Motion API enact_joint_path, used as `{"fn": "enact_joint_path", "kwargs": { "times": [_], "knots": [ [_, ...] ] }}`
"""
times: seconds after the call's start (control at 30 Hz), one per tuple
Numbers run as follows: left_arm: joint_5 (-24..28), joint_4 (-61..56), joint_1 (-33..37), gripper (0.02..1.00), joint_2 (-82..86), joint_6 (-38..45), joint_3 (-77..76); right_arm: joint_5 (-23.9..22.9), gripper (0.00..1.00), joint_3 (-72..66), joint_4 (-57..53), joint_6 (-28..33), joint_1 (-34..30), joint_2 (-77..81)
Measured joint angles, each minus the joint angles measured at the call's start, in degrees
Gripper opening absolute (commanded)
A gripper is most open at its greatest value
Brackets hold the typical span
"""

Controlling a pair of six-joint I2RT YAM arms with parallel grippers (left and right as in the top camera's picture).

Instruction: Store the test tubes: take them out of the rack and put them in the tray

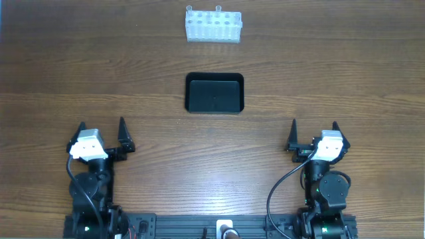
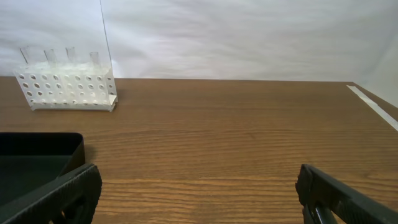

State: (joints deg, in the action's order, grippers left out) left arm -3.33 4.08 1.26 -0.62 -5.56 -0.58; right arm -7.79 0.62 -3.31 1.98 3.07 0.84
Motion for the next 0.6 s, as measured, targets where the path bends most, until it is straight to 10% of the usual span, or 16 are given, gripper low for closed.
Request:
{"fn": "enact_joint_path", "kwargs": {
  "times": [0.6],
  "knots": [
    [4.0,0.0,-0.9,1.000,0.0,0.0,0.0,0.9,0.993,0.0,-0.1,0.0,-1.2,0.0]
  ]
}}
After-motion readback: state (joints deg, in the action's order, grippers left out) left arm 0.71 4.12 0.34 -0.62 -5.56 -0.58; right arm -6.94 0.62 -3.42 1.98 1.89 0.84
